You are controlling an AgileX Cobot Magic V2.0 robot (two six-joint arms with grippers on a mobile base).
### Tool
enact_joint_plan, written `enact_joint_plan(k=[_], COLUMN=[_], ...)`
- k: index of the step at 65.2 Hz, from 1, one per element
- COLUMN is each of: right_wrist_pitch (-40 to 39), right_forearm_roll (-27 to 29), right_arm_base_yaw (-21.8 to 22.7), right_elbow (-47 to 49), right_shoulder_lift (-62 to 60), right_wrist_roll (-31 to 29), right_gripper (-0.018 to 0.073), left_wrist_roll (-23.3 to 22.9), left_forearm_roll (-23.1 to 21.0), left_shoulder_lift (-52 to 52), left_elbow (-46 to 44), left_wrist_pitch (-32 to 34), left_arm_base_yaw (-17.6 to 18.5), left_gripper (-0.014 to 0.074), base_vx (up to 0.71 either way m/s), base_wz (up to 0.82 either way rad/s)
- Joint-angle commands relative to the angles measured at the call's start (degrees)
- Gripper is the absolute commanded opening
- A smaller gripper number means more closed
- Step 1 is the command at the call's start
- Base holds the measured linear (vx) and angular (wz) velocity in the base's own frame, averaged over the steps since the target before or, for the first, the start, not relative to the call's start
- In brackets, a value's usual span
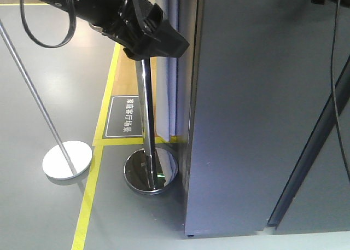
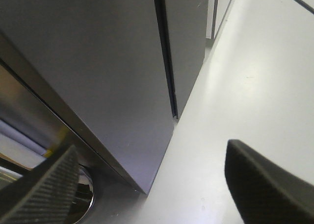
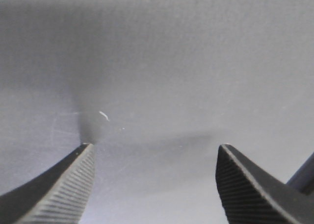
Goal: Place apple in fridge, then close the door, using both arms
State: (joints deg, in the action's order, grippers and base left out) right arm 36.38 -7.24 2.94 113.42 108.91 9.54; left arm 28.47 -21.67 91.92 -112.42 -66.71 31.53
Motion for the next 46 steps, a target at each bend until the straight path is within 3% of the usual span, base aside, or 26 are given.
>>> enact_joint_plan(k=[1,16,36,46], right_wrist_pitch=[-15.9,-12.2,2.2,-0.1], right_forearm_roll=[1.8,3.2,3.7,7.2], right_arm_base_yaw=[0.3,0.2,0.2,0.2], right_elbow=[2.5,2.5,0.9,-5.9], right_shoulder_lift=[2.3,-1.0,-9.1,-16.8], right_wrist_roll=[-0.9,-3.6,-4.6,-9.1], right_gripper=[0.0507,0.0507,0.0507,0.0507], left_wrist_roll=[-0.3,-0.4,-0.4,-0.4], left_forearm_roll=[-1.4,-1.4,-1.4,-1.4], left_shoulder_lift=[-2.0,-2.0,-2.0,-2.0], left_elbow=[-1.8,-1.8,-1.8,-1.8], left_wrist_pitch=[3.0,3.0,3.0,3.0], left_arm_base_yaw=[0.1,0.1,0.1,0.1], left_gripper=[0.0583,0.0583,0.0583,0.0583], base_vx=[-0.01,-0.01,0.00,0.00], base_wz=[-0.03,-0.03,0.00,0.00])
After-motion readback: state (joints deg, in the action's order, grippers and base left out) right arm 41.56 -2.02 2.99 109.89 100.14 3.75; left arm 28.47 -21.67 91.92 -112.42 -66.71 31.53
